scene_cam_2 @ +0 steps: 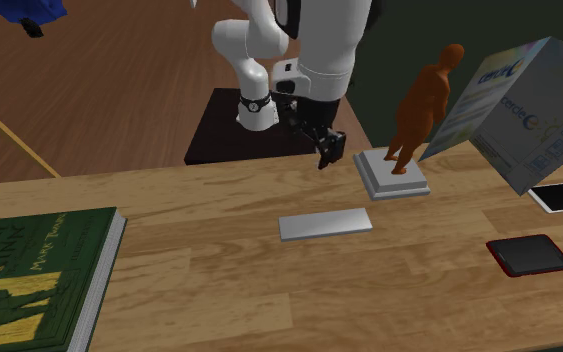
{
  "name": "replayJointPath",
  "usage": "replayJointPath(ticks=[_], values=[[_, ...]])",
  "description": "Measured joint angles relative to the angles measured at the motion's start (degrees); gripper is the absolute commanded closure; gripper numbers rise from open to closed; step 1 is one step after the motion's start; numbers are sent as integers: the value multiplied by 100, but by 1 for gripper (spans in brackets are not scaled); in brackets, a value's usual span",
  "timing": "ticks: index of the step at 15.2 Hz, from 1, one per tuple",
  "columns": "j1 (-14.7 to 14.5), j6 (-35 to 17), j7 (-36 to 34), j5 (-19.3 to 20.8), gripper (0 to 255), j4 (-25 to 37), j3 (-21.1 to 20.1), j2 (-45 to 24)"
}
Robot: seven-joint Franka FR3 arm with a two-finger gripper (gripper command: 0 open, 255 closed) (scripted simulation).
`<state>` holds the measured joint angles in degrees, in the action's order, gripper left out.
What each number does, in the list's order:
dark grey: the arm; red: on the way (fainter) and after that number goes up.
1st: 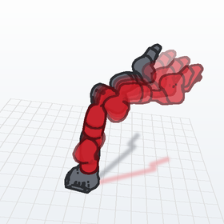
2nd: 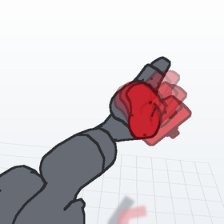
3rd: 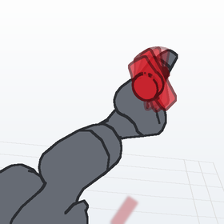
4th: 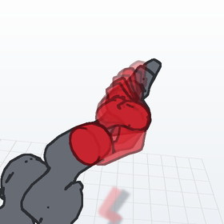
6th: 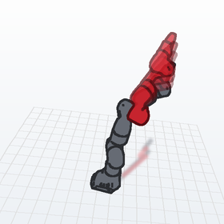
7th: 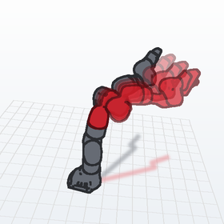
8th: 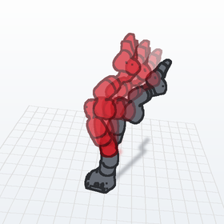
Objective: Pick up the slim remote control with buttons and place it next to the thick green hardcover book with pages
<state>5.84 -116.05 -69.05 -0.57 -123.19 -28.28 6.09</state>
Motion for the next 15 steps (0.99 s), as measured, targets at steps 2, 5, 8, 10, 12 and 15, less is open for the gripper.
replayJointPath(ticks=[2, 5, 8, 10, 12, 15], values=[[13, -107, -610, 240, 0, 379, -88, -544], [-46, -246, -1444, 604, 0, 920, -88, -1314], [-208, -301, -2234, 906, 0, 1498, -4, -2011], [-324, -329, -2652, 1062, 0, 1846, 86, -2417], [-368, -428, -2801, 1141, 0, 1920, 140, -2602], [-406, -584, -2885, 1218, 0, 1898, 178, -2748]])
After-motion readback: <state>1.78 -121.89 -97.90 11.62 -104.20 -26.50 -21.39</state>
